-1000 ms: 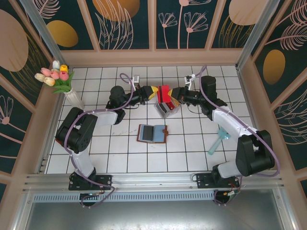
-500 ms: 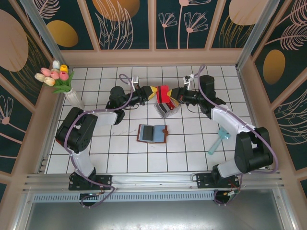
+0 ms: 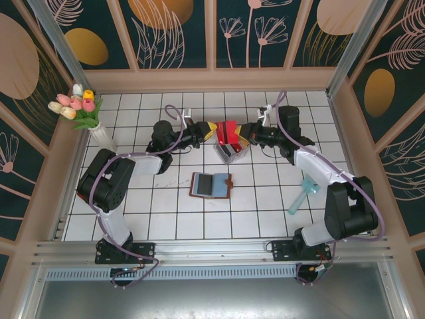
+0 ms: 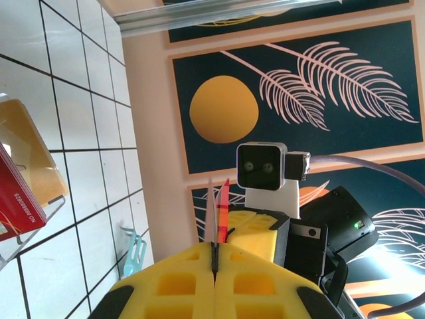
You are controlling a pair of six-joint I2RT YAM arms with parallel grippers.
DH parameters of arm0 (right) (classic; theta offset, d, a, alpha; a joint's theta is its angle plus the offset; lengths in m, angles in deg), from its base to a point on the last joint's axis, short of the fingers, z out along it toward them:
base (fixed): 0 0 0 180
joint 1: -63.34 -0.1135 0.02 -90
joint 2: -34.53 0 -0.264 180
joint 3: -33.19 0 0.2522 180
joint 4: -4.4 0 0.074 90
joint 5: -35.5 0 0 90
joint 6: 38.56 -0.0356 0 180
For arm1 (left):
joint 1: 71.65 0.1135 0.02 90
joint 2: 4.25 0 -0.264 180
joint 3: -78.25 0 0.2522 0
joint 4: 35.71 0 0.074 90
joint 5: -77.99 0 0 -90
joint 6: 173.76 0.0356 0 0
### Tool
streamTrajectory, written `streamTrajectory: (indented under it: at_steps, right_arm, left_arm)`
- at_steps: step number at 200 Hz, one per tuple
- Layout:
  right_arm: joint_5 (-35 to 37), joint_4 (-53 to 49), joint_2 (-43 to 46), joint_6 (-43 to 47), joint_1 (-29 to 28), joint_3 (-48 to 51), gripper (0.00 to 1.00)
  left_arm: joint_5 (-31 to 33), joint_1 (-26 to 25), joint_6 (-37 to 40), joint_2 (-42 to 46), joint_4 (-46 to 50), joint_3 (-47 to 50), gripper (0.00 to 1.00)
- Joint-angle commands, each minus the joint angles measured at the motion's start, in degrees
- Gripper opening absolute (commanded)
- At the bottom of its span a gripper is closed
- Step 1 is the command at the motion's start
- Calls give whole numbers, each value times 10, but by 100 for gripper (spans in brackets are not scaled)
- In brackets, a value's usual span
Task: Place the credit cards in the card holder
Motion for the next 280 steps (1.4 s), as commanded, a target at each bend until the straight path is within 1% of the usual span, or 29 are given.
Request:
streamTrajectory:
  at_steps: [1, 18, 33, 45, 59, 63, 72, 87, 98, 125, 138, 151, 163, 180, 214, 263, 280]
  right_arm:
    - [0, -4, 12, 11, 4, 15, 5]
    - [7, -2, 16, 12, 5, 16, 5]
    - [32, -20, 28, 29, 14, 8, 4]
    - [56, -43, 36, 57, 21, -4, 3]
    - [122, -111, 33, 111, 20, -36, 3]
    - [137, -124, 31, 126, 19, -43, 3]
    - [169, -145, 26, 158, 16, -56, 3]
    - [243, -161, 16, 219, -6, -65, 2]
    - [313, -180, 2, 262, -27, -78, 2]
    - [444, -232, -66, 362, -87, -145, 2]
    - [456, -249, -102, 395, -107, -176, 2]
    - [478, -255, -135, 406, -120, -199, 1]
    - [520, -254, -157, 417, -131, -211, 1]
    - [545, -270, -184, 438, -141, -236, 1]
    - [538, -300, -213, 464, -146, -256, 1]
    - [529, -333, -218, 471, -153, -258, 1]
    - [531, -372, -211, 463, -158, -276, 1]
  left_arm:
    - [7, 4, 3, 18, -17, 2, 0]
    - [11, 5, 8, 21, -6, 3, 0]
    - [24, 7, 31, 32, 30, 9, 0]
    - [45, 10, 77, 48, 107, 10, 0]
    - [81, 11, 140, 64, 205, 10, 0]
    - [91, 10, 155, 82, 230, 9, 0]
    - [106, 11, 176, 91, 265, 9, 0]
    - [115, 11, 186, 100, 276, 17, 0]
    - [121, 11, 189, 105, 276, 23, 0]
    - [136, 11, 212, 124, 299, 29, 0]
    - [145, 12, 228, 133, 322, 28, 0]
    - [146, 12, 238, 142, 331, 28, 0]
    - [147, 12, 245, 148, 340, 29, 0]
    - [151, 12, 255, 156, 355, 29, 0]
    - [153, 12, 263, 162, 363, 31, 0]
    - [152, 12, 265, 159, 362, 29, 0]
    - [148, 12, 265, 158, 365, 27, 0]
